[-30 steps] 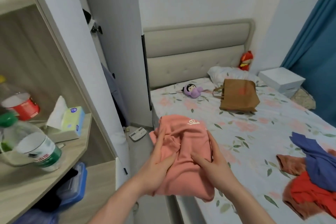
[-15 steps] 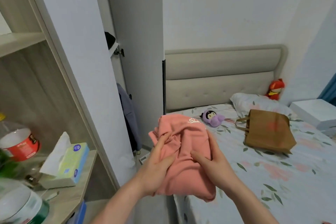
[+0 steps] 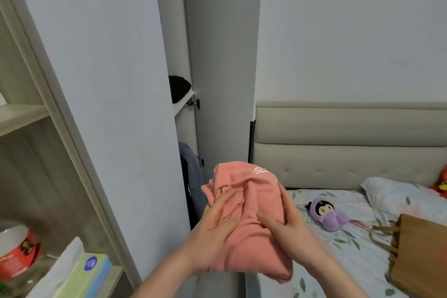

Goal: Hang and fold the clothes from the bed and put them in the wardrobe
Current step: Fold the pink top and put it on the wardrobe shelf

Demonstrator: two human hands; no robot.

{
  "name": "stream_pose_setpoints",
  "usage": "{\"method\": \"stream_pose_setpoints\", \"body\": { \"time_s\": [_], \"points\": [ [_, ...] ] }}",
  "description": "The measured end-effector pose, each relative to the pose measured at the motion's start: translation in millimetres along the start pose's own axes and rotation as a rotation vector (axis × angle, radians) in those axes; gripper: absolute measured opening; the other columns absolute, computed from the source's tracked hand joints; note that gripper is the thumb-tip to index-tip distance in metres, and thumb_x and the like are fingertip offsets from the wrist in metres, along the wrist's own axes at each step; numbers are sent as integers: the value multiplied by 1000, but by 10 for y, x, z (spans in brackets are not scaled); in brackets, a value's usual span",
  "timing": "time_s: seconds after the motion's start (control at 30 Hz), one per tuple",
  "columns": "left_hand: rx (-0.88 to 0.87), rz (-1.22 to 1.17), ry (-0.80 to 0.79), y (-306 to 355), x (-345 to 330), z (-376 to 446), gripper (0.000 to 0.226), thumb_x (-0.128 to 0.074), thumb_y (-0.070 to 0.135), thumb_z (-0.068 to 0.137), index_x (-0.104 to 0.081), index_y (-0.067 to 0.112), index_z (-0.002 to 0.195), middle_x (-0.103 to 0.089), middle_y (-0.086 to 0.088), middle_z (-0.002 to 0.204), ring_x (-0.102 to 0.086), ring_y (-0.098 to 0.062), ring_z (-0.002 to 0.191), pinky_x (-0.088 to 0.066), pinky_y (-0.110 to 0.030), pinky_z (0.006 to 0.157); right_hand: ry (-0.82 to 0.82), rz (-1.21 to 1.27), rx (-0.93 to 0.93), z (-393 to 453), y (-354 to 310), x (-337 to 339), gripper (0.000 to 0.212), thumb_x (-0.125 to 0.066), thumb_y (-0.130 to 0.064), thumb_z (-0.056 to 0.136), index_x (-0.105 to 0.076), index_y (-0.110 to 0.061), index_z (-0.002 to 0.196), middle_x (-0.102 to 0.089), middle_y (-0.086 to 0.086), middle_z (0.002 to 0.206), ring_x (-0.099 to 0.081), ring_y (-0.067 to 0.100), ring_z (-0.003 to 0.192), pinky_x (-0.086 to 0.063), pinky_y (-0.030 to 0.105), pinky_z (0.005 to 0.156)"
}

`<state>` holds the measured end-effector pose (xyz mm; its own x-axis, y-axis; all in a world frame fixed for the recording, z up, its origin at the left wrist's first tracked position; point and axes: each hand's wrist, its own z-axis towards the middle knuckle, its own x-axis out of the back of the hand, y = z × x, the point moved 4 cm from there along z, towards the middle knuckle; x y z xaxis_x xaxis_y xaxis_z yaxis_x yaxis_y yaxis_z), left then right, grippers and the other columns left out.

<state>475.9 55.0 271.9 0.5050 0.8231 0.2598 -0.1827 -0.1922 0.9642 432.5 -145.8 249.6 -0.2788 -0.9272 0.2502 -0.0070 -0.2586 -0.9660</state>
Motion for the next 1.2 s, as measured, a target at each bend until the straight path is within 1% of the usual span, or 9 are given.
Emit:
{"method": "stream_pose_setpoints", "body": {
  "time_s": [0.1, 0.3, 0.37, 0.47, 0.6, 0.73, 0.93, 1.07, 1.2],
  "points": [
    [19, 32, 54, 36, 124, 365, 67, -57, 46, 82, -39, 59, 145, -14, 24, 165, -3, 13, 148, -10, -32, 128, -10, 19, 28, 374, -106, 24, 83, -77, -29, 89, -27, -53, 151, -45, -52, 124, -47, -29, 112, -42, 4, 84],
    [-47, 13, 101, 210, 344, 1155, 74, -55, 39, 80, -35, 49, 151, -19, 20, 162, -13, 6, 150, -13, -20, 120, 26, 0, 88, 1163, -331, 103, 85, -80, -34, 85, -29, -55, 151, -52, -43, 132, -51, -18, 120, -44, 31, 107],
    [-72, -35, 126, 221, 438, 1471, 70, -56, 38, 79, -40, 53, 145, -15, 14, 166, -6, 2, 153, -10, -26, 125, 37, -12, 108, 1441, -428, 100, 85, -79, -36, 85, -29, -54, 152, -53, -38, 135, -54, -13, 121, -45, 33, 108],
    [-94, -116, 157, 239, 616, 1948, 59, -60, 40, 75, -51, 69, 126, -25, 6, 166, -15, 5, 151, -17, -35, 127, 53, -13, 145, 1851, -593, 67, 84, -78, -34, 87, -28, -54, 151, -54, -36, 135, -55, -16, 117, -47, 26, 101],
    [-127, -160, 224, 281, 931, 2527, 49, -59, 21, 95, -55, 43, 138, -43, 14, 153, -42, 29, 120, -34, -3, 103, 66, 8, 190, 2410, -815, -64, 81, -76, -30, 89, -29, -52, 152, -54, -36, 132, -55, -21, 111, -46, 14, 89],
    [-142, -118, 353, 247, 1219, 2984, 48, -59, 45, 78, -59, 57, 124, -34, 12, 162, -33, 7, 143, -31, -34, 120, 98, 16, 245, 2845, -950, -219, 86, -77, -32, 88, -25, -49, 155, -51, -31, 141, -53, -15, 121, -45, 19, 97],
    [-188, -181, 407, 315, 1438, 3343, 44, -57, 44, 80, -60, 57, 122, -40, 14, 158, -31, 5, 145, -34, -40, 120, 124, 26, 280, 3291, -1110, -297, 86, -78, -28, 87, -28, -47, 155, -53, -28, 142, -53, -15, 122, -45, 22, 104],
    [-205, -220, 487, 360, 1688, 3492, 46, -57, 41, 78, -61, 55, 122, -40, 14, 158, -32, 1, 146, -33, -40, 120, 92, 29, 317, 3620, -1282, -451, 84, -77, -25, 89, -30, -51, 153, -52, -35, 136, -55, -20, 115, -47, 10, 95],
    [-248, -244, 597, 406, 1949, 3644, 41, -59, 22, 89, -65, 47, 120, -38, 34, 147, -28, 20, 137, -31, -27, 118, 43, 29, 364, 4014, -1463, -627, 86, -80, -28, 86, -30, -53, 152, -54, -31, 140, -55, -12, 122, -46, 28, 106]
  ]
}}
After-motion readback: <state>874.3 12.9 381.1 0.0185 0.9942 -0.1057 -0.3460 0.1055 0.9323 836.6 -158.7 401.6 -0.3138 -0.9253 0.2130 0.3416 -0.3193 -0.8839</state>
